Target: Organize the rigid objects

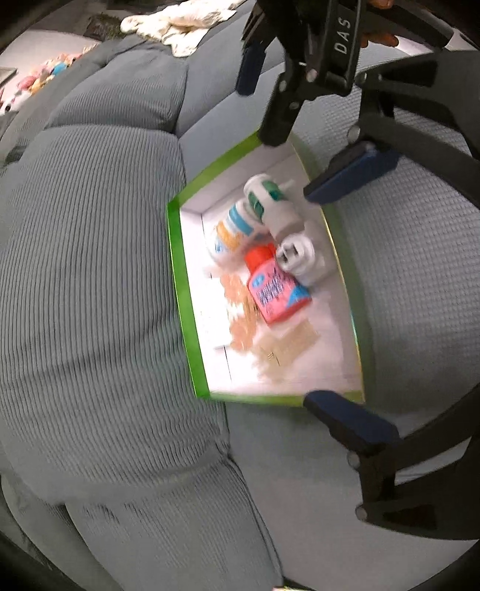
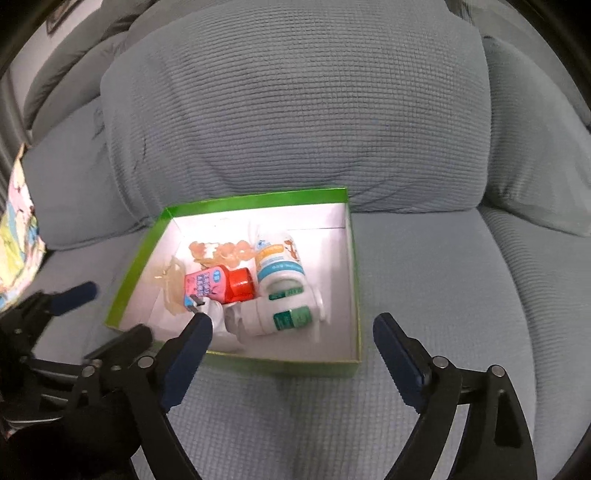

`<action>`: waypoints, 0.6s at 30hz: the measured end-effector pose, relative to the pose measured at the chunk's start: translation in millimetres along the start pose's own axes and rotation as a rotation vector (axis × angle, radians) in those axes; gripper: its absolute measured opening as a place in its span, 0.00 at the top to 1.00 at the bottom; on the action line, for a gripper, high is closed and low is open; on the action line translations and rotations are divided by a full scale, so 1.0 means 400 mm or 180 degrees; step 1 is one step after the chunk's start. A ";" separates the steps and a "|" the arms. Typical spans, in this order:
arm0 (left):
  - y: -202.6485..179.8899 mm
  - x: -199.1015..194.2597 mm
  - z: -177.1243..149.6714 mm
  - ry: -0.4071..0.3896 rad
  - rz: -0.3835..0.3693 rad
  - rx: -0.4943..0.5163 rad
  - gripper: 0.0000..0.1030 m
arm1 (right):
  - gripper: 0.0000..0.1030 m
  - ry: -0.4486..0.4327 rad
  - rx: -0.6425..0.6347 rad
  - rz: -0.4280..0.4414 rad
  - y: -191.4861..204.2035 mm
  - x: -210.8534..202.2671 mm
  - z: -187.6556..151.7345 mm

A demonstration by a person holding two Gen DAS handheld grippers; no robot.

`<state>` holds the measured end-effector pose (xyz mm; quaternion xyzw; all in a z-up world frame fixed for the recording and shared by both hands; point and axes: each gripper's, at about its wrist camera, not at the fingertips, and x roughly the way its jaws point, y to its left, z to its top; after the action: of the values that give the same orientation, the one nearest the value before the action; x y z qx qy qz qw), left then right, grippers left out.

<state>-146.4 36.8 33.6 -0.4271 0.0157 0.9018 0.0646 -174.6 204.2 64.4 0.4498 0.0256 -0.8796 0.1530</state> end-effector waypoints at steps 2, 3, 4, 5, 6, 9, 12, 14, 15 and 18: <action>0.019 -0.014 0.004 0.0043 0.0030 -0.0065 0.01 | 0.11 0.0073 -0.0043 -0.0114 0.009 0.000 -0.003; 0.024 -0.020 0.005 0.0064 0.0037 -0.0087 0.01 | 0.11 0.0102 -0.0068 -0.0156 0.013 0.000 -0.005; 0.034 -0.028 0.007 0.0093 0.0048 -0.0120 0.01 | 0.11 0.0135 -0.0104 -0.0192 0.019 0.000 -0.007; 0.040 -0.035 0.010 0.0108 0.0065 -0.0144 0.01 | 0.11 0.0160 -0.0122 -0.0205 0.021 -0.001 -0.007; 0.044 -0.043 0.012 0.0121 0.0087 -0.0165 0.01 | 0.11 0.0194 -0.0140 -0.0220 0.025 -0.001 -0.008; 0.057 -0.065 0.020 0.0165 0.0144 -0.0225 0.01 | 0.11 0.0280 -0.0179 -0.0187 0.040 -0.002 -0.011; 0.069 -0.081 0.025 0.0239 0.0169 -0.0281 0.01 | 0.11 0.0364 -0.0191 -0.0131 0.049 -0.003 -0.010; 0.078 -0.094 0.028 0.0254 0.0161 -0.0314 0.01 | 0.06 0.0401 -0.0216 -0.0144 0.057 -0.006 -0.009; 0.079 -0.098 0.029 0.0252 0.0179 -0.0319 0.01 | 0.03 0.0410 -0.0218 -0.0143 0.061 -0.008 -0.009; 0.082 -0.104 0.030 0.0318 0.0216 -0.0324 0.01 | 0.02 0.0448 -0.0204 -0.0068 0.069 -0.014 -0.007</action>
<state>-134.0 0.9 72.4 -0.4735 -0.0125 0.8806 0.0113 -161.3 180.0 69.8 0.5051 0.0692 -0.8461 0.1557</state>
